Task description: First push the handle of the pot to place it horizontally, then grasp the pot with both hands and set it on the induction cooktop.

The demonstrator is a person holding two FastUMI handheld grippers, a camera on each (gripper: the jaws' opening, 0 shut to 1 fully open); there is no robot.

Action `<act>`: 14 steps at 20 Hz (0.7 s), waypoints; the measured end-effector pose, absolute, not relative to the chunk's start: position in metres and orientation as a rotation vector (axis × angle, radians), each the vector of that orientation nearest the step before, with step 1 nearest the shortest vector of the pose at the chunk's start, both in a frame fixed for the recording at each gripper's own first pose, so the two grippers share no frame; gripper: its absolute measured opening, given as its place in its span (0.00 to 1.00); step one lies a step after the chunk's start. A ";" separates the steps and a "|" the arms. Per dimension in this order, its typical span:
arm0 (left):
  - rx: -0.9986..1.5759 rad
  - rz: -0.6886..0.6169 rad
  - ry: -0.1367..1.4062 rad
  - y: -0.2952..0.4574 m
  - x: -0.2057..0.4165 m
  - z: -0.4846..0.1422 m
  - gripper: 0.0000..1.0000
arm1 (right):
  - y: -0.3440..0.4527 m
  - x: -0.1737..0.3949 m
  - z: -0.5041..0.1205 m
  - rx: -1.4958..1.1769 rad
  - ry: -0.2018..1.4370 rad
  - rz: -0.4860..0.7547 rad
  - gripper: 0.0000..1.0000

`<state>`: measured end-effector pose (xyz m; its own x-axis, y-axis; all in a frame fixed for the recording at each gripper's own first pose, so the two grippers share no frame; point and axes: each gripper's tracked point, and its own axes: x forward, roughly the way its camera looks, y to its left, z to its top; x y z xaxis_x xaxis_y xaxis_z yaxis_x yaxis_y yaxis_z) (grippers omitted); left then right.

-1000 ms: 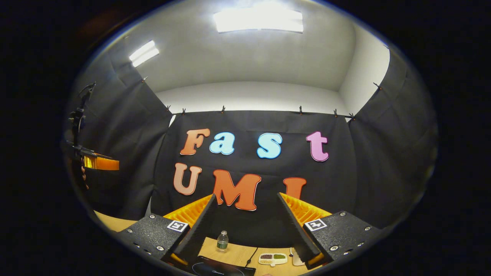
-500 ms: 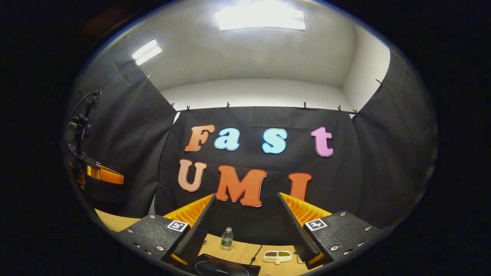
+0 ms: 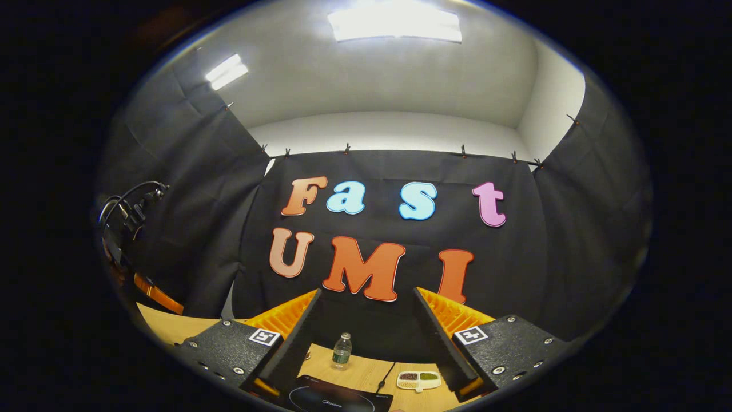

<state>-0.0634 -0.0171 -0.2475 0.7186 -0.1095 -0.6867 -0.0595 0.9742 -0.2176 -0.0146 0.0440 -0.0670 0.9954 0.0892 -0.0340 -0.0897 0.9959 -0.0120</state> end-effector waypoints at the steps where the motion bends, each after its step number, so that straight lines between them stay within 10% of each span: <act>1: -0.256 -0.021 0.827 -0.018 -0.069 -0.260 0.06 | 0.047 -0.013 -0.071 -0.012 0.036 0.093 0.95; 14: -0.428 0.052 1.242 -0.013 -0.148 -0.360 0.06 | 0.080 0.018 -0.144 -0.009 0.111 0.123 0.95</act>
